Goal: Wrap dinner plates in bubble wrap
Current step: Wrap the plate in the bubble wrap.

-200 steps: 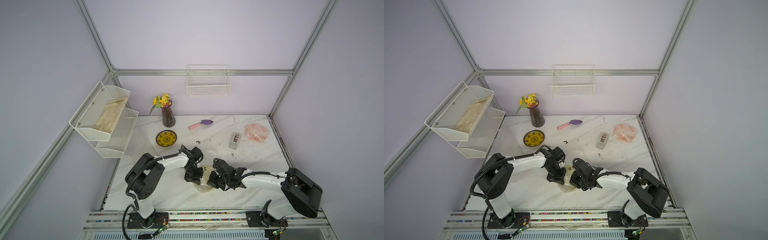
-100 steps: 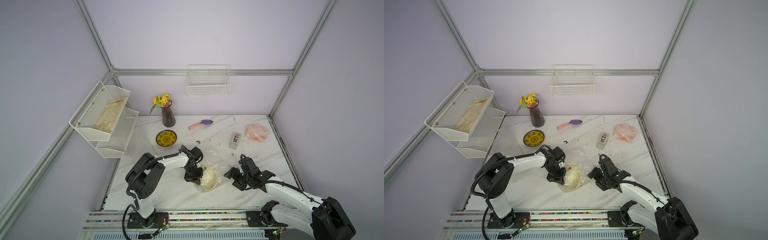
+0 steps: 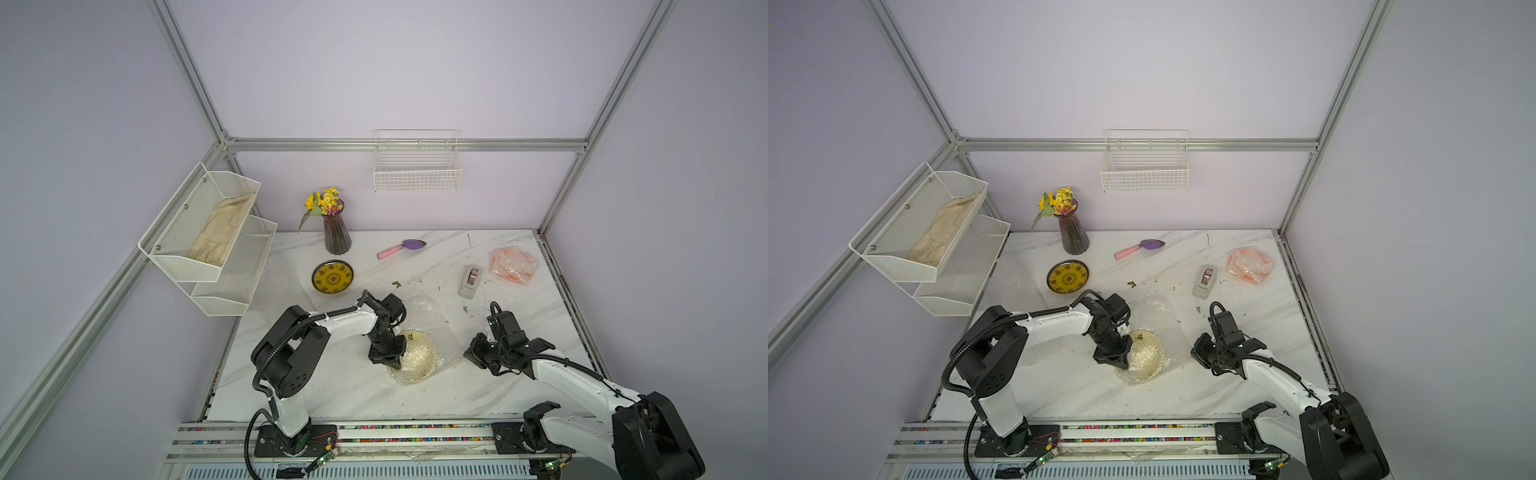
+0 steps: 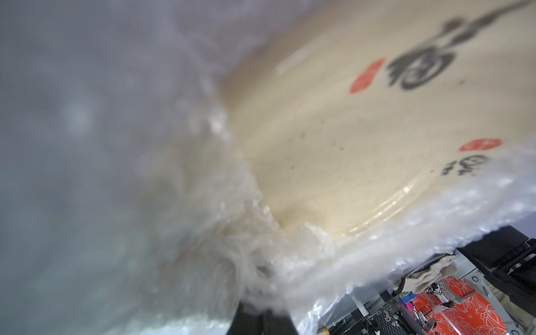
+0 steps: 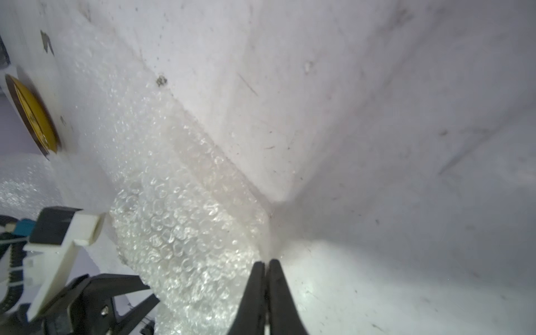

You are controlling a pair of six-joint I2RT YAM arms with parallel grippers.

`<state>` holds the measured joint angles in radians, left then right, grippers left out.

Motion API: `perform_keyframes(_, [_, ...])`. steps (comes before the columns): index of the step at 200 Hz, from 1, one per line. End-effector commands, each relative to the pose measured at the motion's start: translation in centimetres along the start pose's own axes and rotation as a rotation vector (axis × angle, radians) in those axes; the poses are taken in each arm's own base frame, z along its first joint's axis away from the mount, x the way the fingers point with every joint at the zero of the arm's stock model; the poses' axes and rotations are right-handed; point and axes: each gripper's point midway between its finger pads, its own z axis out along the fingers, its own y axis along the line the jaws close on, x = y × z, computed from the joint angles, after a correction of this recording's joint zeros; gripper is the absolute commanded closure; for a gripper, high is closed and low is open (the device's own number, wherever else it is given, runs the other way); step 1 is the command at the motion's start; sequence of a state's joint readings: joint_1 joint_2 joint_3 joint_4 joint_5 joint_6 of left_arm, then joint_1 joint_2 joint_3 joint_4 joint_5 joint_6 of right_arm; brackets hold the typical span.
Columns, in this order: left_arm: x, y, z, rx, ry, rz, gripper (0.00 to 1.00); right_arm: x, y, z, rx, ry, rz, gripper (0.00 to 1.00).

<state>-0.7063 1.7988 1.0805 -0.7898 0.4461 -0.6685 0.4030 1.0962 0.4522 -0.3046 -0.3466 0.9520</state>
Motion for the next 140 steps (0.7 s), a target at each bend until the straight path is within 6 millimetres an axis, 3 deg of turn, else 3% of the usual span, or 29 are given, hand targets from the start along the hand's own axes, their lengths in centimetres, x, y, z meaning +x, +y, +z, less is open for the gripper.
perform_keyframes(1, [0.4, 3.3, 1.4, -0.136, 0.028, -0.026, 0.95, -0.7, 1.7, -1.6, -0.025, -0.034, -0.05, 1.0])
perform_keyframes(43, [0.2, 3.1, 1.4, -0.133, 0.027, -0.019, 0.95, 0.5, 7.7, -3.3, -0.15, -0.02, -0.136, 1.0])
perform_keyframes(87, [0.1, 3.0, 1.3, -0.13, 0.024, -0.02, 0.95, 6.3, 13.8, -0.9, -0.241, 0.097, -0.258, 1.0])
perform_keyframes(117, [0.1, 3.1, 1.1, -0.131, 0.013, -0.029, 0.96, 10.5, 15.0, 2.4, -0.251, 0.185, -0.289, 1.0])
perform_keyframes(140, [0.0, 2.8, 0.9, -0.119, -0.008, -0.031, 0.96, 12.6, 13.8, 5.8, -0.194, 0.239, -0.3, 1.0])
